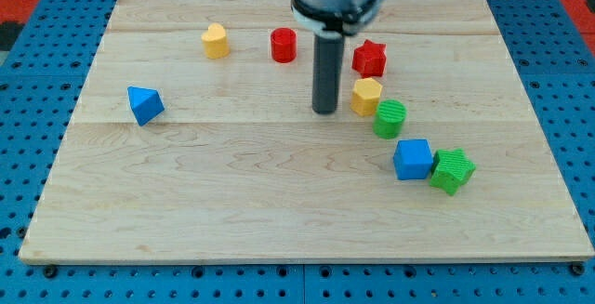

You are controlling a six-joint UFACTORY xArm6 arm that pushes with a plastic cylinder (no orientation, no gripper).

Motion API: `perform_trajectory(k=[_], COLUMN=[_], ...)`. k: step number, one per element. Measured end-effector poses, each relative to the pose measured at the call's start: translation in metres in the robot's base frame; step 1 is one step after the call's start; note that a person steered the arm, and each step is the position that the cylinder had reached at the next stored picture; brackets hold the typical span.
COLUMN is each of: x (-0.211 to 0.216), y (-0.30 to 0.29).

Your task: Push the red blocks on top of the yellow hexagon

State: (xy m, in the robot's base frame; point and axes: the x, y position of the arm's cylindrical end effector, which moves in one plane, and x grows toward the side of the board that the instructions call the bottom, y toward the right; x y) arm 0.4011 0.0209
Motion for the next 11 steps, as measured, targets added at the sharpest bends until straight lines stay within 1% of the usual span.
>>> perform_trajectory(k=[1, 2, 3, 4, 5, 6, 7, 8, 9, 10, 11], x=[-0.035, 0.008, 0.053, 0.047, -0.007, -0.077, -0.090, -0.075, -0.028, -0.012, 0.006], y=[0.028, 0.088, 0.126, 0.138, 0.156, 0.196, 0.097, 0.034, 0.013, 0.079, 0.113])
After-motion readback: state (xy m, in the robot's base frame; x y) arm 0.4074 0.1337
